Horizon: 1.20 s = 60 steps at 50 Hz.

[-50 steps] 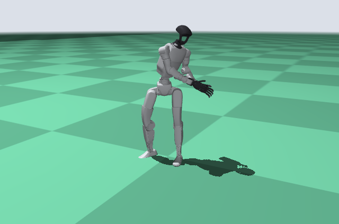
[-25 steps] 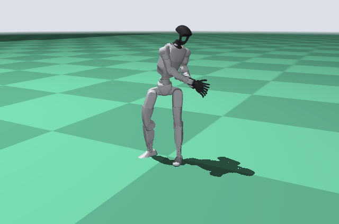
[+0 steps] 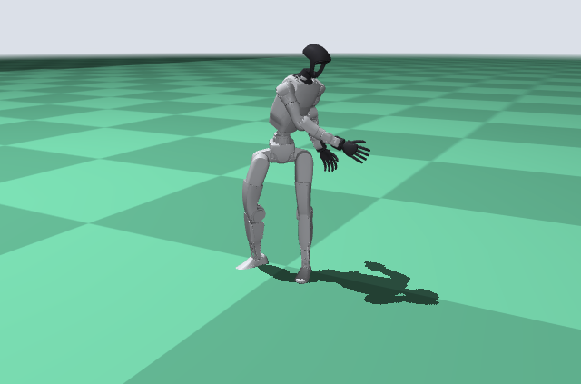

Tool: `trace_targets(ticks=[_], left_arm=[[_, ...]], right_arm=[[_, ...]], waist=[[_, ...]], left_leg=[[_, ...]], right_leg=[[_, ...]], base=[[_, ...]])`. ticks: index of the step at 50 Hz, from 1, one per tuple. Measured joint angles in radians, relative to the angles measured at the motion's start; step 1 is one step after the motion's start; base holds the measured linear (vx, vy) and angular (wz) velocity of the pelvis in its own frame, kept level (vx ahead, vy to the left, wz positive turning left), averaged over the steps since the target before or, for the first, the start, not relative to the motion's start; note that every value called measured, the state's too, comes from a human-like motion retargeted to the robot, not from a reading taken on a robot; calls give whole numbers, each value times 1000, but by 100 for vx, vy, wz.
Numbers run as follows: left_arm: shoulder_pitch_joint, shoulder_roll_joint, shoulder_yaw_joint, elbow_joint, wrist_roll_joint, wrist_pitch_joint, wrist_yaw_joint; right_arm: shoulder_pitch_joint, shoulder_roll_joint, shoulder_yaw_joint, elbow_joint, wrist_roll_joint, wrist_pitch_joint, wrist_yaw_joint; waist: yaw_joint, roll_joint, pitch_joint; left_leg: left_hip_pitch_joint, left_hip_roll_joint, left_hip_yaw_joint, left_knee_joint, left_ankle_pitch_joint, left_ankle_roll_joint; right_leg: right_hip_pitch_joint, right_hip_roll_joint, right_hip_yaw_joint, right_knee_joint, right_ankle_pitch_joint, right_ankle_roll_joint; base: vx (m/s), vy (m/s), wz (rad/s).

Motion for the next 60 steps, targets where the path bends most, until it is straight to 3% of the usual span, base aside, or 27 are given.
trace_targets(ticks=[3, 6, 9, 12, 15, 18, 21, 24, 27, 31, 35, 39, 43, 47, 50, 57, 60], left_arm=[[15, 12, 10, 22, -2, -28, 30], [35, 24, 8, 54, 1, -45, 0], [53, 29, -2, 90, 22, -39, -80], [60, 25, -11, 122, 61, -13, -184], [54, 18, -8, 137, 98, 15, -274], [44, 10, 3, 129, 100, 23, -317], [35, 7, 9, 117, 80, 4, -294], [29, 9, 11, 114, 60, -15, -230], [29, 16, 14, 121, 65, -25, -148], [48, 26, 17, 135, 84, -43, -75], [78, 34, 6, 158, 85, -55, -75], [88, 34, -6, 182, 109, -31, -157], [76, 29, 3, 178, 121, -14, -249], [51, 28, 15, 152, 89, -26, -277], [31, 33, 17, 137, 72, -36, -252], [28, 52, 22, 126, 86, -38, -83], [51, 55, 22, 133, 93, -50, -37]], right_arm=[[-17, -9, -35, 69, -61, -10, -140], [2, -31, 16, 15, -106, -58, -116], [39, -49, 91, -122, -83, -110, 63], [79, -41, 125, -246, 49, -120, 349], [111, -13, 131, -300, 234, -72, 628], [123, -4, 136, -289, 313, -29, 744], [112, -26, 139, -247, 223, -41, 667], [85, -62, 129, -173, -26, -46, 428], [59, -85, 92, -70, -252, 6, 161], [43, -100, 33, 7, -343, 26, -34], [51, -106, 58, -93, -342, -29, -35], [71, -66, 104, -260, -246, -93, 192], [93, 0, 121, -346, -18, -119, 494], [106, -1, 122, -336, 164, -113, 613], [108, -61, 90, -273, 148, -111, 532], [86, -185, -61, 6, -179, 3, 1], [87, -191, -95, 22, -216, 3, -119]], waist=[[-5, -8, 1], [-13, -20, 0], [-23, -27, -2], [-29, -25, -3], [-28, -17, -2], [-25, -7, -1], [-21, 2, -2], [-22, 8, -5], [-30, 8, -9], [-52, -3, -14], [-75, -21, -14], [-85, -30, -12], [-81, -28, -5], [-76, -17, 4], [-77, -7, 8], [-104, 2, 5], [-121, -5, 4]], left_leg=[[-2, 0, -2, 0, 1, -2], [0, 1, 8, 0, -1, -4], [6, 2, 27, 0, -2, -5], [15, 2, 50, 0, -4, -5], [23, 2, 72, 0, -4, -4], [29, 1, 86, 0, -3, -2], [33, 0, 93, 0, 0, 1], [35, -1, 97, 0, 3, 2], [37, -2, 102, 0, 6, 1], [41, 0, 116, 0, 6, -2], [49, 3, 147, 0, 3, -3], [61, 7, 188, 0, -2, 2], [73, 10, 221, 0, -6, 5], [78, 11, 231, 0, -4, 4], [77, 9, 224, 0, -1, 0], [73, 6, 206, 0, 4, -18], [75, 8, 216, 0, 2, -23]], right_leg=[[-1, 1, -1, -2, 0, 0], [-4, 1, 9, -6, 3, 5], [-8, 0, 29, -14, 8, 14], [-13, -2, 54, -22, 15, 23], [-16, -4, 76, -29, 21, 29], [-18, -5, 90, -32, 25, 31], [-18, -7, 98, -31, 28, 29], [-19, -10, 102, -27, 28, 27], [-21, -13, 106, -21, 27, 25], [-27, -15, 122, -20, 27, 26], [-36, -14, 153, -26, 30, 35], [-46, -12, 196, -40, 37, 51], [-51, -7, 232, -55, 45, 64], [-50, -6, 244, -60, 49, 64], [-47, -8, 237, -56, 48, 58], [-45, -18, 214, -31, 39, 42], [-50, -19, 222, -28, 39, 43]], base=[[0, 0, 0], [3, 0, -15], [4, 1, -36], [4, 1, -43], [4, 1, -38], [3, 2, -26], [1, 1, -6], [0, 0, 0], [0, 0, 0], [1, 1, -12], [2, 1, -42], [1, 1, -57], [1, 1, -47], [0, 1, -12], [0, 1, 7], [-1, 1, 13], [0, 0, -9]])
